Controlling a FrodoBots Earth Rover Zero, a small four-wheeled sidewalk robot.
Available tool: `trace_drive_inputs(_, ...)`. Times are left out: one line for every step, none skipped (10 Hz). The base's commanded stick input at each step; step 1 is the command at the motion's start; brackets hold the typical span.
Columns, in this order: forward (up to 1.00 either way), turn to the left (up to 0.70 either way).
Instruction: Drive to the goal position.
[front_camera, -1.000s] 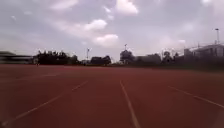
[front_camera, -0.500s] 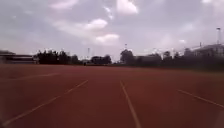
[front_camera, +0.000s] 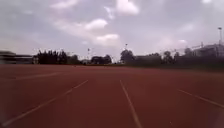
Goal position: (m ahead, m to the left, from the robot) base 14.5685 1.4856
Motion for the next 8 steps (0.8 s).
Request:
trace_drive_inputs(0.45,0.00)
trace_drive_inputs(0.45,0.00)
trace_drive_inputs(0.45,0.00)
trace_drive_inputs(0.45,0.00)
trace_drive_inputs(0.45,0.00)
trace_drive_inputs(0.45,0.00)
trace_drive_inputs(0.45,0.00)
trace_drive_inputs(0.45,0.00)
